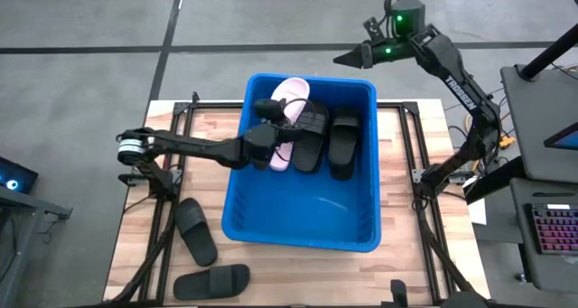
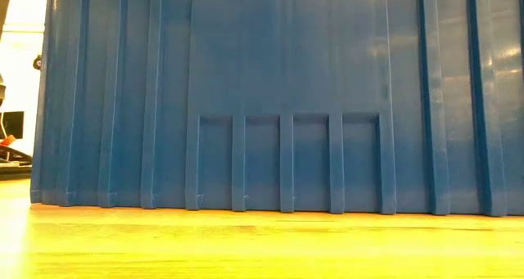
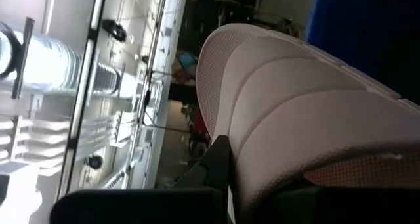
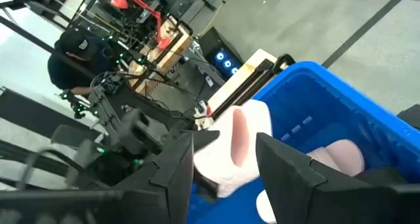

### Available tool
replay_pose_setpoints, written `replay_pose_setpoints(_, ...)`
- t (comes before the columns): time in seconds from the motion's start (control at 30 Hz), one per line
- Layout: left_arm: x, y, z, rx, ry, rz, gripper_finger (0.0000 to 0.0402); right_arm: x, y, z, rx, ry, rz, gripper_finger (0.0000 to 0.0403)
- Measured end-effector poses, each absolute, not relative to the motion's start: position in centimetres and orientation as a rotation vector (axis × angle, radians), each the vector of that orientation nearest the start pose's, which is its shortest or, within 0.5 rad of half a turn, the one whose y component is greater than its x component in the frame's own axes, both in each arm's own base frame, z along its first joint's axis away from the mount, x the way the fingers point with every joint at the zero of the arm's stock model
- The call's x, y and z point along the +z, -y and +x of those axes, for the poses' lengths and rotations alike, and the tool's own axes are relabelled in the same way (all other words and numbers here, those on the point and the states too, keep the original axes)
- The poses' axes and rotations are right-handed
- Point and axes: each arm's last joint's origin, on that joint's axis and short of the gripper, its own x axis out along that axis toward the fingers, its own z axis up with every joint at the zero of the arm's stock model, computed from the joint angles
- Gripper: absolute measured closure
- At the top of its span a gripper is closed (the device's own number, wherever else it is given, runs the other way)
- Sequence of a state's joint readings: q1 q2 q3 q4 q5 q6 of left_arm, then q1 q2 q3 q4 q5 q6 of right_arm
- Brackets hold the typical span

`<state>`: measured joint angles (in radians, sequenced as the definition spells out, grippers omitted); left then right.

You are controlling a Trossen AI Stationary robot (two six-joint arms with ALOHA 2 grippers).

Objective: Pick and place slides into bin
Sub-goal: Put the pink slide into the blue bin

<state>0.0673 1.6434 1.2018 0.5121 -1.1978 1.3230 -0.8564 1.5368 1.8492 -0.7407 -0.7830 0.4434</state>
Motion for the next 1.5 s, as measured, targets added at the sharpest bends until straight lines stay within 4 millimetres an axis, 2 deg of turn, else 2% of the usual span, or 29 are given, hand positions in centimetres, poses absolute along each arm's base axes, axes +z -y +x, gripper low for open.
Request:
replay_pose_setpoints(0.23,30.7,-5.6,36.8,1.203,-0.823,1.006,0.0401,46.1,21.8,21.6,-0.136,-0.286,0.753,0.0255)
replay_pose_setpoints(0.43,31.1,-5.6,37.5,1.233,-0.775,0.942,0.0401,46.1,21.8,21.6,-0.134,-0.287,0.739,0.0250)
replay_pose_setpoints(0.53,30.5,-5.6,37.6,1.214,-0.804,0.939,0.0402,46.1,21.8,21.6,-0.131,-0.290,0.723,0.0253)
replay_pose_setpoints(0.8,28.3,-5.7,37.6,1.188,-0.852,0.891,0.0402,46.0,21.8,21.6,-0.130,-0.291,0.713,0.0259)
replay_pose_setpoints(1.0,25.5,-6.7,38.5,1.159,-0.879,0.874,0.0402,46.0,21.8,21.6,-0.130,-0.292,0.713,0.0255)
replay_pose_setpoints(1.1,24.9,-7.4,38.5,1.163,-0.920,0.887,0.0402,46.0,21.8,21.6,-0.130,-0.292,0.713,0.0258)
replay_pose_setpoints(1.27,24.6,-8.3,37.8,1.184,-0.939,0.857,0.0401,46.0,21.8,21.6,-0.130,-0.292,0.713,0.0264)
replay_pose_setpoints(1.5,23.0,-9.3,36.2,1.055,-1.017,0.716,0.0401,46.0,21.8,21.6,-0.129,-0.293,0.709,0.0259)
